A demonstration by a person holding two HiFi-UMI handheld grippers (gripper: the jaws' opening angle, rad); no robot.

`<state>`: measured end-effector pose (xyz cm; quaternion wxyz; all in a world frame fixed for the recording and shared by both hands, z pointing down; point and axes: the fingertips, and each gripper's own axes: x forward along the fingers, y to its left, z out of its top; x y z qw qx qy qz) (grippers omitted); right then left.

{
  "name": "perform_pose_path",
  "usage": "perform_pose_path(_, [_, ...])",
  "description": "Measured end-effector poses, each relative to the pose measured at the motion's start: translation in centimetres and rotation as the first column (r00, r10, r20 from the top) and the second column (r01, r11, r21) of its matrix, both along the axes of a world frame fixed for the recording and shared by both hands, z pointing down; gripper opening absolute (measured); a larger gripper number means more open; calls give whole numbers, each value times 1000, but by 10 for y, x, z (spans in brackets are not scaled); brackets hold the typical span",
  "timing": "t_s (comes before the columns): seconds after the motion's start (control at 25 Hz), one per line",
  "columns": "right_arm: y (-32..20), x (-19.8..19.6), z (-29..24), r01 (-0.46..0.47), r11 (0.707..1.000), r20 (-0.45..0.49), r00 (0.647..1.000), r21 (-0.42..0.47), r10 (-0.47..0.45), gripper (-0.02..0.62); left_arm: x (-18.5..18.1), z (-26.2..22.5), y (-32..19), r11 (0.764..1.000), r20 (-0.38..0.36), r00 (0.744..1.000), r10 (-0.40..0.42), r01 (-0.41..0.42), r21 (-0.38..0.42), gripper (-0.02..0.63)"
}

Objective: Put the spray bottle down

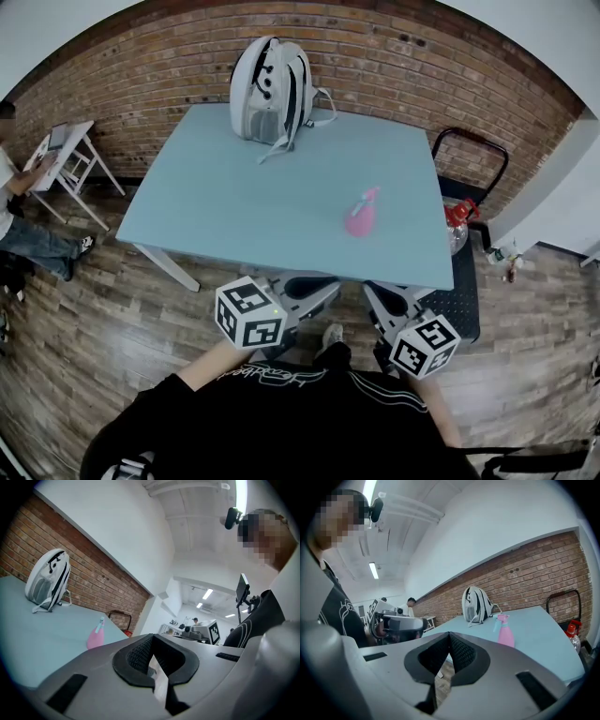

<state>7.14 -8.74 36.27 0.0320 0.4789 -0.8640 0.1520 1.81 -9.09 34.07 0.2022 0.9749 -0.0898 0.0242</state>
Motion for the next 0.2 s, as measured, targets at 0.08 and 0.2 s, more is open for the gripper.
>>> perform_pose_path(0.08, [1,0,0,-1,1000,3,1000,-2,1,14,-2,1,0,1000,-1,1000,-4,4,-5,8])
perform_pose_path(0.2, [2,0,0,-5,1000,7,1000,-1,5,14,-4,2,1,1000,1,1000,-8,8,-12,8])
